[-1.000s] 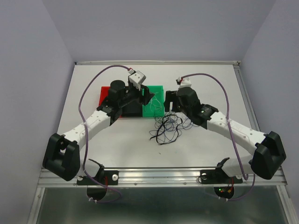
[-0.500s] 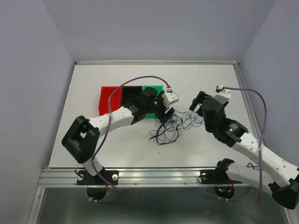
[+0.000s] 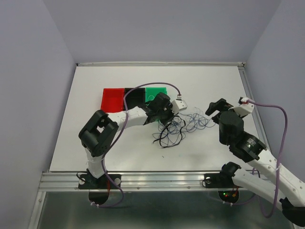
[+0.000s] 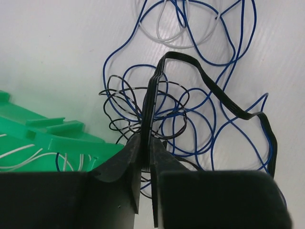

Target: Untangle the cables

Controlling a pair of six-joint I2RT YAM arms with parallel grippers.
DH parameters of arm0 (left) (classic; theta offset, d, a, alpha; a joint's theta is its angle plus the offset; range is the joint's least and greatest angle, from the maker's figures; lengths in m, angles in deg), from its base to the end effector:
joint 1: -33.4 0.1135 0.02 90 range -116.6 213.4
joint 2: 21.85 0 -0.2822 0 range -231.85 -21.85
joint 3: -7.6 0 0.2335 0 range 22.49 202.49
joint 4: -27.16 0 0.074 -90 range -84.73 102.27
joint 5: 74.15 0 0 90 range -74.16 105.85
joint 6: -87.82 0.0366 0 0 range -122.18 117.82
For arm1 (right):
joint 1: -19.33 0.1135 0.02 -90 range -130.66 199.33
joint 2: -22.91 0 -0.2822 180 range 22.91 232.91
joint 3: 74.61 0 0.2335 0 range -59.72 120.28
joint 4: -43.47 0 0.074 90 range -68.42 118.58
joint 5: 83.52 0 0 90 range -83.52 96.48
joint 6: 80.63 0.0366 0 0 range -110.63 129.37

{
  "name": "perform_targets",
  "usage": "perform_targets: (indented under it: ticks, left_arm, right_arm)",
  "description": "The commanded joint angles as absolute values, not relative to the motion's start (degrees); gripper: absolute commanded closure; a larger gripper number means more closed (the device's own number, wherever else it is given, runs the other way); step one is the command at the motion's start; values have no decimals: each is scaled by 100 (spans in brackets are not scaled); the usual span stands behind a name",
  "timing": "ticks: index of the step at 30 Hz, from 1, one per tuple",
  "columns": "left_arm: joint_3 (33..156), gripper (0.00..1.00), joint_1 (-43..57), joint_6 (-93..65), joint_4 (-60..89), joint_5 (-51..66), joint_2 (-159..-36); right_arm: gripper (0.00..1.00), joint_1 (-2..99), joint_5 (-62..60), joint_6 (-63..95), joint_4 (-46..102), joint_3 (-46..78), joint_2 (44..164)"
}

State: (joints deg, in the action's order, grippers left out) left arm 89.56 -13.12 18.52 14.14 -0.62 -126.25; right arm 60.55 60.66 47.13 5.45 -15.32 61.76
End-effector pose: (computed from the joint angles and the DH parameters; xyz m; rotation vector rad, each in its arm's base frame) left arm 0.2642 -0.2937 0.2344 1.3615 1.7505 -0.5667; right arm 0.1023 0.0502 0.3432 0.5640 1.6565 0.1161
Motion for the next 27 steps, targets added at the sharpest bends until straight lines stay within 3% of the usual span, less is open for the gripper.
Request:
perform_targets:
  ticks: [1,5,13,21,27]
  left_arm:
    - [9219,89,-1371,1838,1323,-50,-12267]
    - [9097,100,-1371,1777,1323,-59,-11793]
    - [8789,100,-1406,1452,1332,-235,-10423]
    - [8718,100,-1468,1144,1262,-375,-9314]
    - [8972,100,-1503,968,1114,-341,-8725]
  right_arm:
    - [18,6047,6151,4611,722,-1525,6544]
    - [19,6038,5756,4165,1161,-1560,6826]
    - [19,6038,3463,2933,3058,-2070,6906]
    - [18,6029,2452,2598,3736,-2386,6677]
    - [19,6029,484,2414,4185,-2448,6807]
